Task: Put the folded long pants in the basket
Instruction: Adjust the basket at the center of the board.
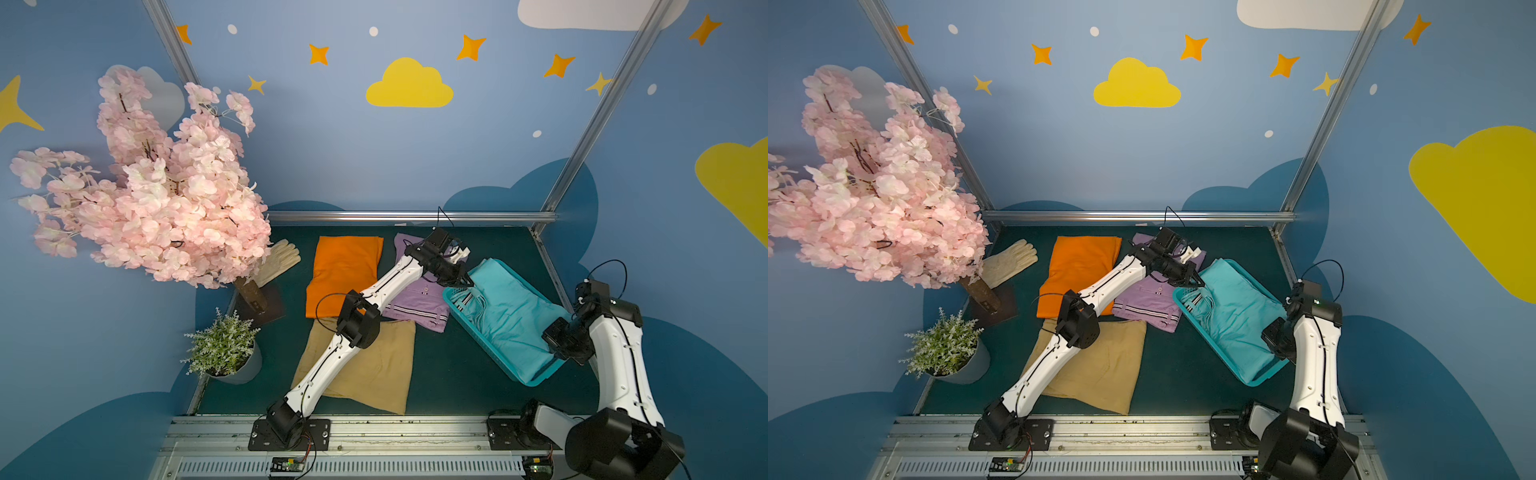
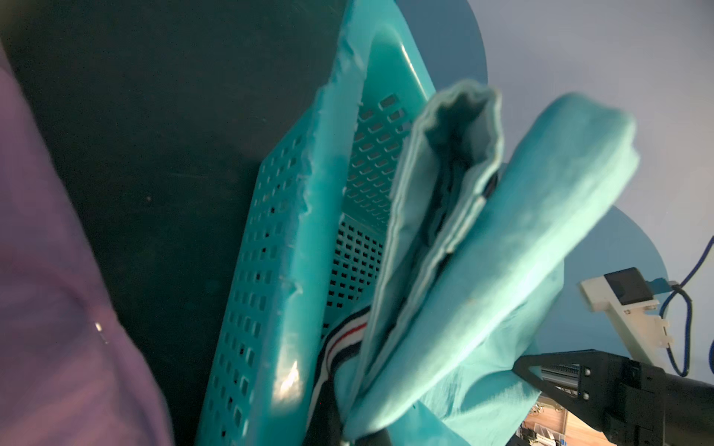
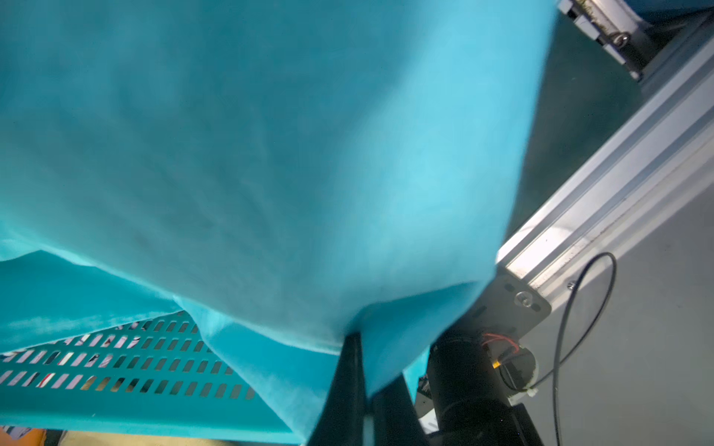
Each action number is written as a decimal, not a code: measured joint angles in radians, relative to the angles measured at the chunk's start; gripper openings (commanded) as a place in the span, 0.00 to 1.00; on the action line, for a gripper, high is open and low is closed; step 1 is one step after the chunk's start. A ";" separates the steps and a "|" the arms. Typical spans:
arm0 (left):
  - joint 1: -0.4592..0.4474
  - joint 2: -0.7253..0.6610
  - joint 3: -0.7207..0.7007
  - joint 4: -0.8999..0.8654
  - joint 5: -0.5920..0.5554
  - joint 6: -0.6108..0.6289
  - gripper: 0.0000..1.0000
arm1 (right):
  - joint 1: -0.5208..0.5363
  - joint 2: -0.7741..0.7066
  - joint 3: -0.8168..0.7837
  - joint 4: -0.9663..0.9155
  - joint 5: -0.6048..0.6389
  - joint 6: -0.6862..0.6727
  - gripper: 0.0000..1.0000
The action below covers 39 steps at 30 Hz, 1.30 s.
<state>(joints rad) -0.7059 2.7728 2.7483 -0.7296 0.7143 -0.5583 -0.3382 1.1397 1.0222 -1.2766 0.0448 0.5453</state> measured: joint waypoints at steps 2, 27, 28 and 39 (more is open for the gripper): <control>0.000 0.000 0.000 -0.006 -0.003 0.000 0.03 | -0.002 0.029 -0.002 0.015 -0.004 -0.001 0.00; -0.134 -0.853 -1.297 0.191 -0.217 -0.077 0.02 | 0.018 0.568 0.255 0.065 -0.211 -0.206 0.00; -0.136 -0.859 -1.298 0.183 -0.220 -0.079 0.03 | 0.037 0.555 0.255 0.063 -0.211 -0.211 0.00; -0.052 -0.819 -1.100 0.027 -0.210 -0.083 0.03 | 0.096 0.167 0.201 0.015 -0.175 -0.205 0.00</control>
<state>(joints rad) -0.7578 1.9533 1.6485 -0.7021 0.5045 -0.6415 -0.2420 1.3067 1.2232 -1.2617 -0.1299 0.3405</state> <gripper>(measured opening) 0.062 0.052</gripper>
